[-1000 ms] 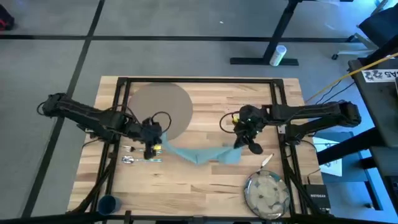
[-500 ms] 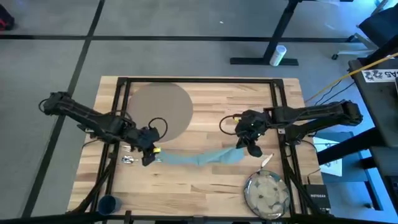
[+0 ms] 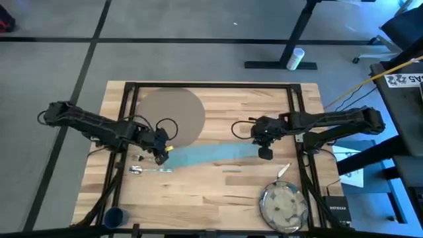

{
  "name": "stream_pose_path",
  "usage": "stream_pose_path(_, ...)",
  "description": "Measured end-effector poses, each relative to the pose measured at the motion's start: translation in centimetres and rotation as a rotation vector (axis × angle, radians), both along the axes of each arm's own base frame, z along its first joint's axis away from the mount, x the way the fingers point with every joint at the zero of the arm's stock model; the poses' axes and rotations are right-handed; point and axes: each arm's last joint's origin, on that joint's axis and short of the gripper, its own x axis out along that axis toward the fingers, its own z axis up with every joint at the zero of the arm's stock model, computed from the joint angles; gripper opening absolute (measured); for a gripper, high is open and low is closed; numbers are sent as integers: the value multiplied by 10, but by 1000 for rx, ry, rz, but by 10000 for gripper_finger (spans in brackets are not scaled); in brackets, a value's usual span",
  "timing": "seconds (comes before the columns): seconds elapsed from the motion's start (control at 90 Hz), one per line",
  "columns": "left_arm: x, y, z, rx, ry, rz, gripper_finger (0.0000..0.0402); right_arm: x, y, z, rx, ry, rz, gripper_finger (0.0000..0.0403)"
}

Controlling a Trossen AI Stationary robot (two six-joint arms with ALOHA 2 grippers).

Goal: Set table place
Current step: Fold the blue table napkin

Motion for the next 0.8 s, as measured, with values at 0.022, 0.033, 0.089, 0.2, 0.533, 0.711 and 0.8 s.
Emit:
stream_pose_path(0.022, 0, 3, -1, 15, 4, 4, 0, 0, -2, -1, -15, 4, -5, 0)
stream_pose_path(0.033, 0, 4, -1, 22, 5, 7, 0, 0, -2, -1, -21, 5, -6, 0)
stream_pose_path(0.089, 0, 10, -1, 62, 10, 10, 0, 0, -6, -1, -49, 10, -18, 0)
stream_pose_path(0.2, 0, 22, -1, 138, 20, 27, 0, 1, -16, -2, -109, 17, -44, 0)
stream_pose_path(0.533, -1, 52, 1, 373, 83, 11, 0, 12, -45, -13, -286, 53, -100, 11)
stream_pose_path(0.711, 3, 62, 4, 439, 54, -13, 10, 20, -51, -20, -331, 63, -102, 62)
stream_pose_path(0.8, 4, 65, 5, 454, 46, -22, 23, 21, -53, -23, -378, 88, -126, 100)
